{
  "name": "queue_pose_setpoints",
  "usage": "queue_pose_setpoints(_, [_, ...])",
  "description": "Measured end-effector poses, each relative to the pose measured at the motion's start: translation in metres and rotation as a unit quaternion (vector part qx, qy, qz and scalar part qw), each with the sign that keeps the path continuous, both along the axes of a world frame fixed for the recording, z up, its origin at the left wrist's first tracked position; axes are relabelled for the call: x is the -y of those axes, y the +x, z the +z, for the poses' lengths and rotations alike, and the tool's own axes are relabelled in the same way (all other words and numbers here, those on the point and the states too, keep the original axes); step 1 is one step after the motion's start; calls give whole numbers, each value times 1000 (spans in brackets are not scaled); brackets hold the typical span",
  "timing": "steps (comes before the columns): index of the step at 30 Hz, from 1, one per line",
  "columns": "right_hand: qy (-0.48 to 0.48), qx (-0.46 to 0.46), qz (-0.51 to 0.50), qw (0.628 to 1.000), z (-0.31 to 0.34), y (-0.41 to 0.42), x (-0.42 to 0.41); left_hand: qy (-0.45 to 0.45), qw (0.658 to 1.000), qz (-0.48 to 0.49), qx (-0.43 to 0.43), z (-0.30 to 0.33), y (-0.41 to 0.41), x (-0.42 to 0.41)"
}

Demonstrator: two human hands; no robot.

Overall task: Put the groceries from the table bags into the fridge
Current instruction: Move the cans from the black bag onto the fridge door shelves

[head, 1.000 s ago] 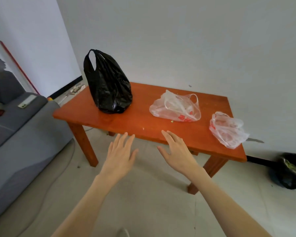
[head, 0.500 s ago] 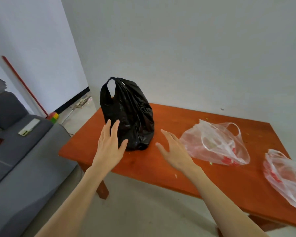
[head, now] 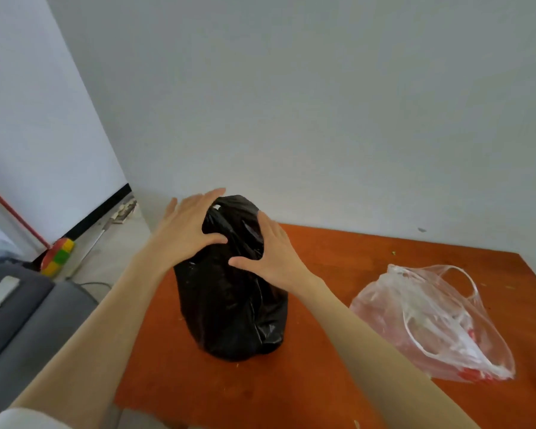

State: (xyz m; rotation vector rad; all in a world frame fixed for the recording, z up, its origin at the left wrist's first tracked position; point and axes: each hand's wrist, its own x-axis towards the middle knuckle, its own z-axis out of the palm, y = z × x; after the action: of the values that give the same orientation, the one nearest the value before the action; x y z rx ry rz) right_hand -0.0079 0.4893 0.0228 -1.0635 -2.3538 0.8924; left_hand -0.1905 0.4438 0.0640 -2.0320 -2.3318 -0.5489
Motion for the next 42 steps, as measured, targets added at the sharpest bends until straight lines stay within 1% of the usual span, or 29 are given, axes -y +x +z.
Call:
queue_pose_setpoints(2, [-14, 7, -8, 1000, -9, -13, -12, -3, 999, -34, 41, -2, -10, -19])
queue_pose_setpoints(4, [-35, -12, -25, 999, -17, -20, -20, -8, 993, -54, 104, -1, -11, -33])
queue_pose_setpoints(6, [-72, -67, -44, 994, -21, -20, -29, -15, 985, -83, 150, 3, -4, -47])
queue_pose_setpoints(8, [-125, -127, -73, 981, -23, -16, -33, -25, 981, -120, 153, 8, 5, -60])
queue_pose_setpoints(9, [-135, -151, -97, 974, -24, -14, -34, -29, 978, -139, 154, 11, 10, -66])
queue_pose_setpoints(12, [-120, -216, -173, 953, -17, 1, -36, -32, 967, -195, 163, 26, 23, -85])
queue_pose_setpoints(15, [-74, -262, -245, 931, 8, 25, -40, 11, 949, -250, 192, 44, 47, -98])
queue_pose_setpoints(17, [-43, -269, -279, 921, 18, 45, -42, 29, 937, -271, 220, 49, 68, -101])
queue_pose_setpoints(21, [-12, -269, -347, 899, 25, 77, -44, 11, 919, -280, 278, 46, 102, -102])
queue_pose_setpoints(25, [-6, -250, -378, 891, 41, 95, -45, -5, 892, -294, 343, 60, 119, -105])
queue_pose_setpoints(28, [1, -238, -403, 884, 43, 105, -42, -25, 878, -317, 358, 63, 130, -109])
queue_pose_setpoints(31, [-27, -260, -411, 873, 36, 120, -31, -55, 852, -339, 396, 55, 143, -111])
queue_pose_setpoints(34, [-94, -289, -384, 872, 27, 128, -16, -74, 837, -365, 401, 48, 154, -111])
queue_pose_setpoints(36, [-135, -344, -369, 853, 21, 128, -5, -90, 820, -360, 435, 44, 155, -111])
queue_pose_setpoints(38, [-161, -416, -355, 821, 17, 126, 2, -103, 796, -335, 493, 41, 149, -113])
queue_pose_setpoints(39, [-172, -448, -347, 806, 15, 125, 3, -101, 790, -326, 509, 40, 145, -114])
queue_pose_setpoints(41, [-192, -501, -343, 771, 12, 122, 4, -85, 798, -307, 512, 36, 136, -117])
queue_pose_setpoints(42, [-203, -540, -336, 744, 10, 122, 5, -71, 802, -298, 512, 34, 131, -118])
